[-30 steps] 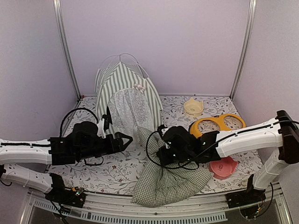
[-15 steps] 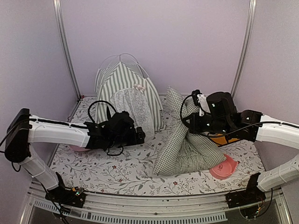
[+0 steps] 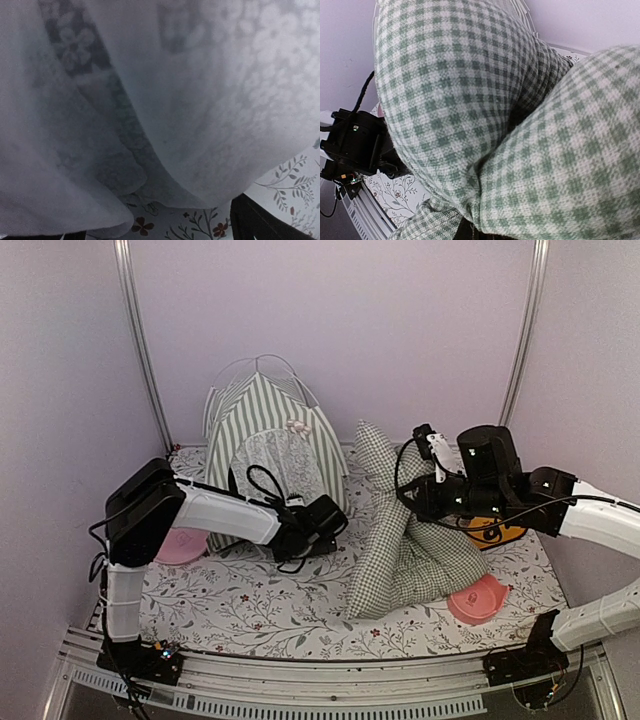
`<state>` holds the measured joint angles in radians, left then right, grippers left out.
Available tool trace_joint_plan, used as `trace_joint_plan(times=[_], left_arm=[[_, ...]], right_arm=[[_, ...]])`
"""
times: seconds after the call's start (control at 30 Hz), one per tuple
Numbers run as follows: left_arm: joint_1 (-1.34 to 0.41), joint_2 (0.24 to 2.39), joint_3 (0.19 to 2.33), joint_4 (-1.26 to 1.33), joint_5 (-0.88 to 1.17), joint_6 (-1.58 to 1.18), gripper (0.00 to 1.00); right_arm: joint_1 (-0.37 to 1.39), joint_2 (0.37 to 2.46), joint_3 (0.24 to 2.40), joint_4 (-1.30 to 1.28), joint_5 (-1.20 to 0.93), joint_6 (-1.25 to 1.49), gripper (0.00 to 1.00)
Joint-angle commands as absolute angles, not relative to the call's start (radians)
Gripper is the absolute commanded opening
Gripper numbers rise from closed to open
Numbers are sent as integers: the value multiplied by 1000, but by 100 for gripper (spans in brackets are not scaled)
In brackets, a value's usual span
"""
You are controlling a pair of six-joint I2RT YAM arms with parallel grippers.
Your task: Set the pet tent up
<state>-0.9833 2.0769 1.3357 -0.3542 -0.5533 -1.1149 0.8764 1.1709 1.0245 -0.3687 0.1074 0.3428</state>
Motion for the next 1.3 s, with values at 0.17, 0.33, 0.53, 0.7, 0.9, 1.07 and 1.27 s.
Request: trace_joint_plan(times=[0.17,0.33,0.53,0.7,0.9,1.07,1.27], left_arm=[[-951,2172,1414,-428,-633,-1134,97],[-949,2158,1392,-341,-619,-1059,54],[-950,2060,1320,-220,-592,-934,1],[-977,1910,1268,-178,-556,-823,0],[-997,1678,1211,-148,-492,-690,0],[-983,1521,1216,-189,-461,-595,0],[-919,1424,1302,-244,-356,-490,0]], right_arm=[[870,1078,1037,-373,92,346,0],[870,1074,1034,-374,100,355,0],[868,1089,1049,-377,110,340,0],[848,1117,1056,-372,73,332,0],[795,1152,1030,-335,-20,343,0],[779,1219,1015,-271,-164,332,0],[801,1334,997,-112,-370,352,0]])
